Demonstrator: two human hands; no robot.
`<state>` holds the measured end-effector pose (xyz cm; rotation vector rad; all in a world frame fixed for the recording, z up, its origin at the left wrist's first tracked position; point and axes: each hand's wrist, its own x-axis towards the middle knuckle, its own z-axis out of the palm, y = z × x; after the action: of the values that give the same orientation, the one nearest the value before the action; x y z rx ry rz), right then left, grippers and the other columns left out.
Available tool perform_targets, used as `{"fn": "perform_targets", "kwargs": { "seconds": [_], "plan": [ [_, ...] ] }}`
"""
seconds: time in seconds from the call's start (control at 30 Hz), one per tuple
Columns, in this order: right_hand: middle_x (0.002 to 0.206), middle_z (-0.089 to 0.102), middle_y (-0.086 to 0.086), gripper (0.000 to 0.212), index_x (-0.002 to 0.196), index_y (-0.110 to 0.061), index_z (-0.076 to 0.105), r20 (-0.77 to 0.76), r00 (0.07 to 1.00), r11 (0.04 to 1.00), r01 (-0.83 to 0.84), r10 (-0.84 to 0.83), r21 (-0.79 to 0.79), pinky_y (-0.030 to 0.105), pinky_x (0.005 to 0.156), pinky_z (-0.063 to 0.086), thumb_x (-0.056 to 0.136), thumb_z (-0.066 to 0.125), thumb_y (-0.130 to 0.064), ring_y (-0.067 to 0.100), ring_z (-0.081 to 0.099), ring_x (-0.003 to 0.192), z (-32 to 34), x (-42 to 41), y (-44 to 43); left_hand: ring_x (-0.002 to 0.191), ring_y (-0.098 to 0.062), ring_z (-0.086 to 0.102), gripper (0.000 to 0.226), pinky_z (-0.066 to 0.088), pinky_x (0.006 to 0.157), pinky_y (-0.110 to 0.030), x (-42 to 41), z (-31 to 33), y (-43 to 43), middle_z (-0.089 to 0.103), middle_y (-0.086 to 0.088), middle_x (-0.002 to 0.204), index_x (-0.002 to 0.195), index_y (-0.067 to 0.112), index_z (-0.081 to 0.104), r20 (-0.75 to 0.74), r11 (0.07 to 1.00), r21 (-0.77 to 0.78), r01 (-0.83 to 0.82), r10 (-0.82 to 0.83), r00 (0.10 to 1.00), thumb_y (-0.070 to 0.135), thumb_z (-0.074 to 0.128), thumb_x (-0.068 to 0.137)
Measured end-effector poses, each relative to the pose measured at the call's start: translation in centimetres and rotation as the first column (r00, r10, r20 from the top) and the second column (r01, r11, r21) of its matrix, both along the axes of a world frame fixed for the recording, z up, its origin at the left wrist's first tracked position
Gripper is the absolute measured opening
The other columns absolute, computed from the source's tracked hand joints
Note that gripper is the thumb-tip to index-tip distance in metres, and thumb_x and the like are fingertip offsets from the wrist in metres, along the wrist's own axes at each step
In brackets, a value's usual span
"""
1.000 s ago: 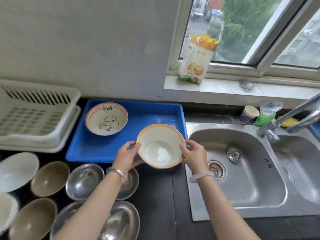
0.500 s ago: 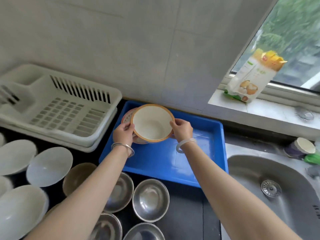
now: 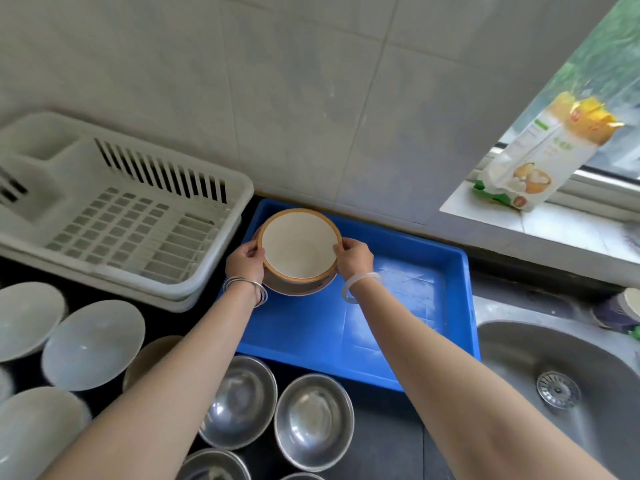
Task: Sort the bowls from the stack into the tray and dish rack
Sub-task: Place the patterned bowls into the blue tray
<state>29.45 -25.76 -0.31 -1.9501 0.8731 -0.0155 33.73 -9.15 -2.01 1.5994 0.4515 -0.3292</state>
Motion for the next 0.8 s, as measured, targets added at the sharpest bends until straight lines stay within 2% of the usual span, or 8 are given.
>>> {"fn": "perform_targets", "kwargs": {
  "seconds": [0.1, 0.23, 0.43, 0.57, 0.67, 0.8],
  "plan": [
    [0.097, 0.068, 0.011, 0.026, 0.110, -0.008, 0.068, -0.011, 1.000, 1.000, -0.024, 0.023, -0.021, 0.030, 0.070, 0.045, 0.095, 0.047, -0.015, 0.023, 0.059, 0.080, -0.2, 0.0, 0.1, 0.110, -0.035, 0.058, 0.031, 0.047, 0.097, -0.052, 0.3, -0.3, 0.2, 0.062, -0.017, 0.121, 0.120, 0.006, 0.060, 0.010, 0.999, 0.030, 0.023, -0.024, 1.000, 0.006, 0.049, 0.091],
    [0.088, 0.066, 0.006, 0.023, 0.107, -0.007, 0.069, -0.003, 1.000, 1.000, -0.009, 0.009, 0.003, 0.031, 0.072, 0.051, 0.094, 0.053, -0.016, 0.023, 0.062, 0.079, -0.7, -0.2, 0.2, 0.110, -0.035, 0.058, 0.032, 0.047, 0.096, -0.052, 0.5, -0.7, 0.5, 0.063, -0.017, 0.120, 0.120, 0.007, 0.060, 0.026, 0.998, 0.055, 0.027, -0.029, 0.999, 0.005, 0.048, 0.091],
    [0.103, 0.070, 0.011, 0.026, 0.112, -0.006, 0.067, 0.008, 1.000, 1.000, 0.009, -0.009, 0.003, 0.032, 0.078, 0.051, 0.094, 0.052, -0.018, 0.023, 0.062, 0.084, -0.6, -0.2, 0.3, 0.113, -0.033, 0.057, 0.035, 0.046, 0.098, -0.051, 0.4, -0.8, 0.3, 0.061, -0.015, 0.124, 0.125, 0.007, 0.057, 0.036, 0.999, 0.035, 0.020, -0.021, 0.999, 0.004, 0.048, 0.091],
    [0.118, 0.066, 0.011, 0.033, 0.123, -0.010, 0.061, 0.012, 0.998, 0.999, 0.054, -0.054, -0.006, 0.035, 0.085, 0.053, 0.095, 0.048, -0.022, 0.028, 0.064, 0.098, -0.2, -0.6, 0.5, 0.114, -0.030, 0.057, 0.039, 0.046, 0.100, -0.048, 0.0, -0.4, 0.2, 0.060, -0.014, 0.127, 0.128, 0.006, 0.053, 0.060, 1.000, 0.018, -0.014, 0.013, 0.998, 0.002, 0.048, 0.090],
    [0.118, 0.066, 0.013, 0.034, 0.125, -0.012, 0.058, 0.013, 0.998, 0.996, 0.061, -0.062, 0.060, 0.044, 0.089, 0.055, 0.096, 0.045, -0.023, 0.030, 0.065, 0.098, 0.4, -0.9, 0.4, 0.118, -0.025, 0.055, 0.042, 0.044, 0.103, -0.043, -0.9, 0.3, 0.3, 0.056, -0.011, 0.132, 0.133, 0.006, 0.048, 0.071, 1.000, -0.007, -0.013, 0.013, 0.997, 0.004, 0.049, 0.091],
    [0.119, 0.065, 0.012, 0.036, 0.127, -0.013, 0.056, 0.006, 1.000, 0.993, 0.008, -0.009, 0.116, 0.047, 0.090, 0.054, 0.095, 0.045, -0.026, 0.029, 0.065, 0.101, 1.4, -2.5, 0.1, 0.122, -0.022, 0.052, 0.046, 0.044, 0.100, -0.033, -3.4, 1.3, 1.0, 0.052, -0.011, 0.137, 0.136, 0.005, 0.044, 0.058, 0.998, -0.063, 0.019, -0.015, 0.998, 0.008, 0.053, 0.091]
  ]
}}
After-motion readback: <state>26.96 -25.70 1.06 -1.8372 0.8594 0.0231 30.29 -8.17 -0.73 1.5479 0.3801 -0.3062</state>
